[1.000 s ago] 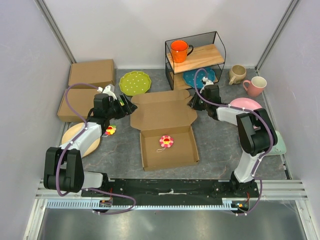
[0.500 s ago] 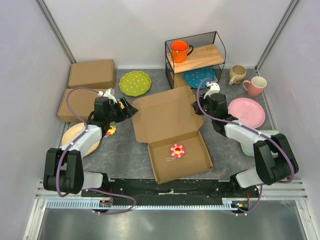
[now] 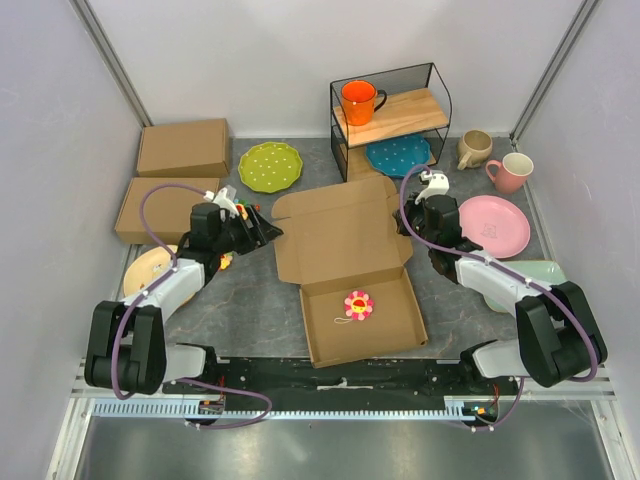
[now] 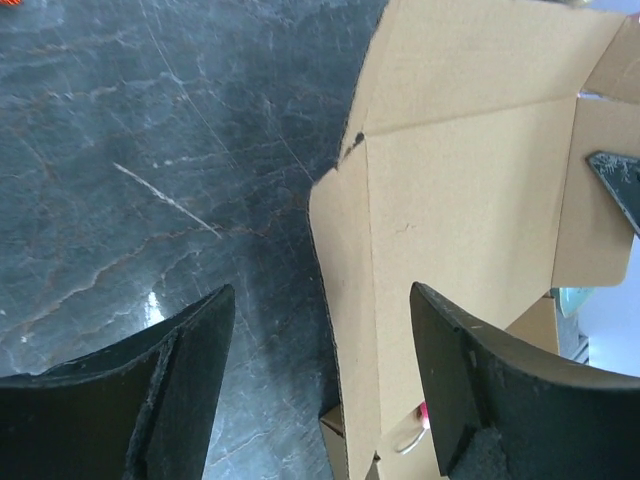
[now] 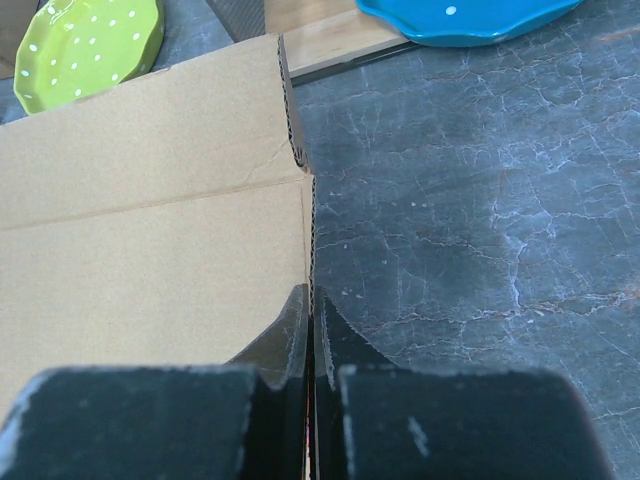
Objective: Fold the paper box
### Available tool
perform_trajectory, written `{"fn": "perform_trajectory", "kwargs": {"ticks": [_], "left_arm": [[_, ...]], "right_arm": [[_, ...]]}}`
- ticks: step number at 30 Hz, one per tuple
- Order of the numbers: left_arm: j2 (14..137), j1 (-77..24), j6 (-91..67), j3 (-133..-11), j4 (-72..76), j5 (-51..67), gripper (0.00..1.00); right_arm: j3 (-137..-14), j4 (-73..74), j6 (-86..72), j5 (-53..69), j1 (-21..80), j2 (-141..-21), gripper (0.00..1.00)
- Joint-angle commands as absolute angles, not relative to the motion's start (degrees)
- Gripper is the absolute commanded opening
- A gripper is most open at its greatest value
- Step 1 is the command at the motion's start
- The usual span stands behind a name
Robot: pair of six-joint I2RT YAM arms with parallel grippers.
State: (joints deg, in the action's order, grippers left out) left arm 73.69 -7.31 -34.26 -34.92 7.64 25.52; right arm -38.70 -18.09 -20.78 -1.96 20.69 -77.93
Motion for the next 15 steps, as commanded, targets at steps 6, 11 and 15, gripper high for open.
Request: {"fn": "perform_trajectory", "kwargs": {"ticks": [6,11,15], "left_arm": [[77.5,-9.8,-35.4,-36.5,9.8,27.7,0.70],[79.6,-10.1,-32.3,-40.5,6.2,27.8,0.61],[79.9,-10.6,-30.8,-41.1,3.7,27.5,0.53]], "right_arm": [[-38.1,-19.4,-20.9,-2.5,21.2,-75.8,0.00],[-38.3,-18.7,-20.7,-2.6,21.4,-75.0,0.00],[-38.4,-18.5,-20.7,-3.0,21.5,-74.8,0.00]]}}
